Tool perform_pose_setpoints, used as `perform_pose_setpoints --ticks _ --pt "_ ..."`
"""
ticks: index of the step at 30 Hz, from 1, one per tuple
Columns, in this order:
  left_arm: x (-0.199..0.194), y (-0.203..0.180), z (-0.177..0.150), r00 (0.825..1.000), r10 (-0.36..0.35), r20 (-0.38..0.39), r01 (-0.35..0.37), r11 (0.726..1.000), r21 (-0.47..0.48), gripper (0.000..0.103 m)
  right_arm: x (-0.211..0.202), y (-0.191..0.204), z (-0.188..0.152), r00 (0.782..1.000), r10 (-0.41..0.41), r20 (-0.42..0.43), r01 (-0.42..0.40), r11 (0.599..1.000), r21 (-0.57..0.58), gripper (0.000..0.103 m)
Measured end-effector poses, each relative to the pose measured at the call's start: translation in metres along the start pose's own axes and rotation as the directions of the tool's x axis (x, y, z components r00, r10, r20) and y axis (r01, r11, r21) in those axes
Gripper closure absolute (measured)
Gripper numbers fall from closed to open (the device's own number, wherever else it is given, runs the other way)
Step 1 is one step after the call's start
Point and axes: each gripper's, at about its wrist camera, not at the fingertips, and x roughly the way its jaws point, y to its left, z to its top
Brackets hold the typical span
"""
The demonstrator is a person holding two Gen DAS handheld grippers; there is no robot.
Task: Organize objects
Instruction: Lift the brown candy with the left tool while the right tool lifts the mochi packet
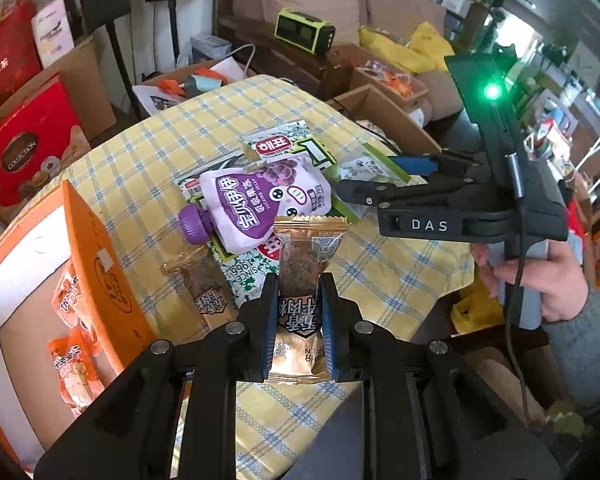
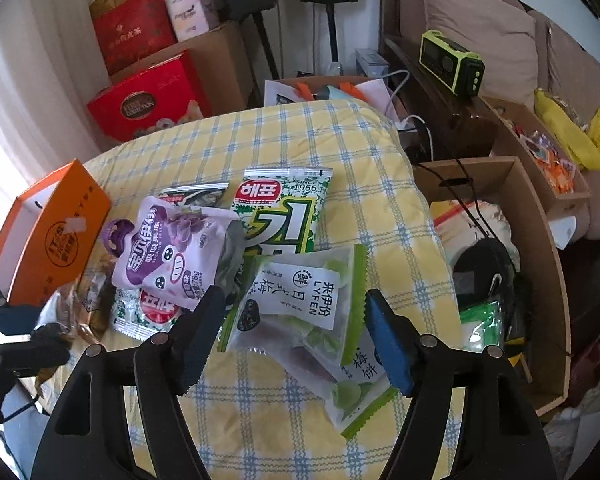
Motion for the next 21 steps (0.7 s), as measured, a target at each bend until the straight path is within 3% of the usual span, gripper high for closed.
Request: perform_pose_setpoints --ticks 8,14,21 --pt "-0.007 0.005 -0.002 1.000 0.005 0.020 -0.004 0.999 -0.033 0.085 0.009 0.011 -0.003 0.998 -0.056 -0.001 0.056 0.995 -0.080 0.031" --pt "-0.012 0.008 -0.005 1.000 0.001 0.027 0.000 0.999 -0.051 0.085 0.008 0.006 0.002 0.999 -0.038 0.010 0.038 0.998 -0.059 0.053" --pt "-0.019 0.009 -0.007 0.999 0.006 0.039 -0.004 0.998 -0.060 0.085 0.004 -0.001 0.006 0.999 0.029 0.014 -0.029 1.000 0.006 0.061"
